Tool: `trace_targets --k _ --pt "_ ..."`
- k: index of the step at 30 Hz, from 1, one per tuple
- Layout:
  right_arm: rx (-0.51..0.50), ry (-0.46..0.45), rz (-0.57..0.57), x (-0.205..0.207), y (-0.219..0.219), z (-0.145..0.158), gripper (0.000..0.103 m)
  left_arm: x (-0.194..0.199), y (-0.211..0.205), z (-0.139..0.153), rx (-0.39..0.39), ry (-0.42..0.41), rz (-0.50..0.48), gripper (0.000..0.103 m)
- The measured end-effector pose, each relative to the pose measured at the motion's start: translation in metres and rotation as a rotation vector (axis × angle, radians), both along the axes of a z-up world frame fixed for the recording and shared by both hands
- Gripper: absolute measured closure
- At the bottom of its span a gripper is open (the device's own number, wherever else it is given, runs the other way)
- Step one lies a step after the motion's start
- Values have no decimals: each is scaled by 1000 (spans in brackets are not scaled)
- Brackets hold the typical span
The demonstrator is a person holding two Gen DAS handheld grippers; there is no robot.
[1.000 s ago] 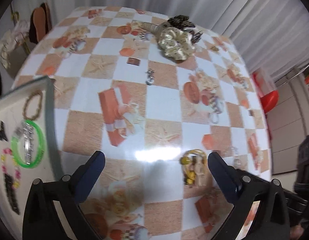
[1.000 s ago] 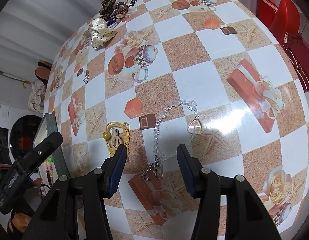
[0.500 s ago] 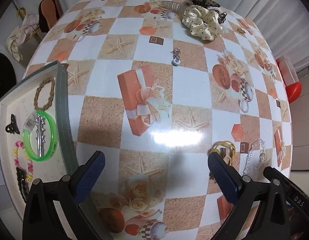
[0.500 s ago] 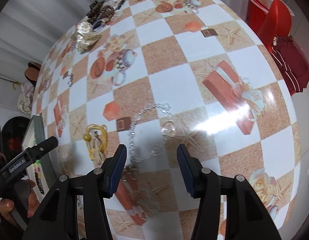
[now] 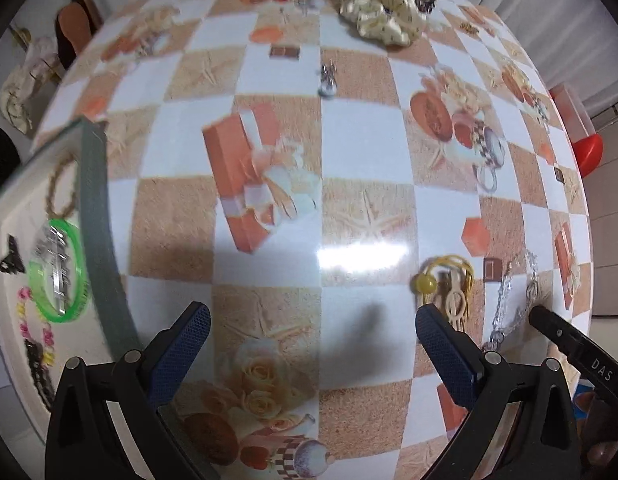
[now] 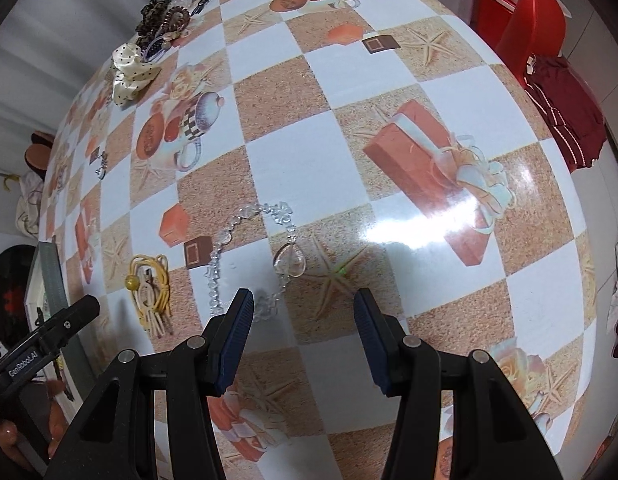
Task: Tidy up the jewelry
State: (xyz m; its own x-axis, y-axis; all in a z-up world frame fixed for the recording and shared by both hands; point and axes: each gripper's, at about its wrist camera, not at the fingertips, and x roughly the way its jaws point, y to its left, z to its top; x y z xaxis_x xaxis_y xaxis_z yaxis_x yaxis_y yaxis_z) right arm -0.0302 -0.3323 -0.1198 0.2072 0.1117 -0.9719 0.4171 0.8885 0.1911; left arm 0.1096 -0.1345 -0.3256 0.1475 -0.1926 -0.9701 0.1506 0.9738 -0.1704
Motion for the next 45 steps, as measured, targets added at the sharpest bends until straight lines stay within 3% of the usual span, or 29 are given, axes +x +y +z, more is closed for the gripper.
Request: trace_targets --k 3,7,10,12,14,15,19,20,23,24,28,30,32,35,37,39,45 --pt "-21 -6 19 3 5 0 47 -4 6 -10 -19 -4 12 0" --pt "-58 -17 63 14 17 -1 47 -19 15 -16 12 -32 11 0" --pt "-144 -7 141 24 34 -3 45 -21 15 -18 -1 -48 -24 0" --pt "-185 -1 177 28 42 -4 50 -23 14 -12 -5 -68 -41 0" --pt "-228 4 201 29 46 -3 68 -22 11 -7 -1 -78 -56 0" --pt "-241 4 203 28 45 -3 83 -24 11 -4 -6 -76 -62 0" --pt "-164 -17 153 25 31 -1 83 -27 13 1 -45 -66 -100 0" --pt "-144 -28 140 24 27 0 83 -24 9 6 -49 -68 -111 7" --pt "-84 -66 104 19 19 8 83 -30 3 17 -68 -70 -153 10" --pt "-75 -72 97 18 17 10 83 -30 0 23 -76 -69 -165 16" --pt "-60 -85 85 14 15 15 83 -36 -30 33 -79 -59 -221 19" --pt "-53 -91 79 12 14 18 84 -39 -39 33 -66 -50 -253 36" --pt "-48 -95 75 11 13 20 84 -39 -55 29 -45 -37 -274 46" --pt "-44 -100 70 9 12 25 84 -46 -61 32 -38 -56 -299 80" --pt "-37 -102 66 8 12 27 84 -48 -55 31 -56 -51 -295 82" --pt "-26 -105 62 7 11 30 84 -48 -46 36 -74 -53 -287 90" --pt "6 -124 55 8 11 43 84 -71 -16 123 -117 -75 -228 90"
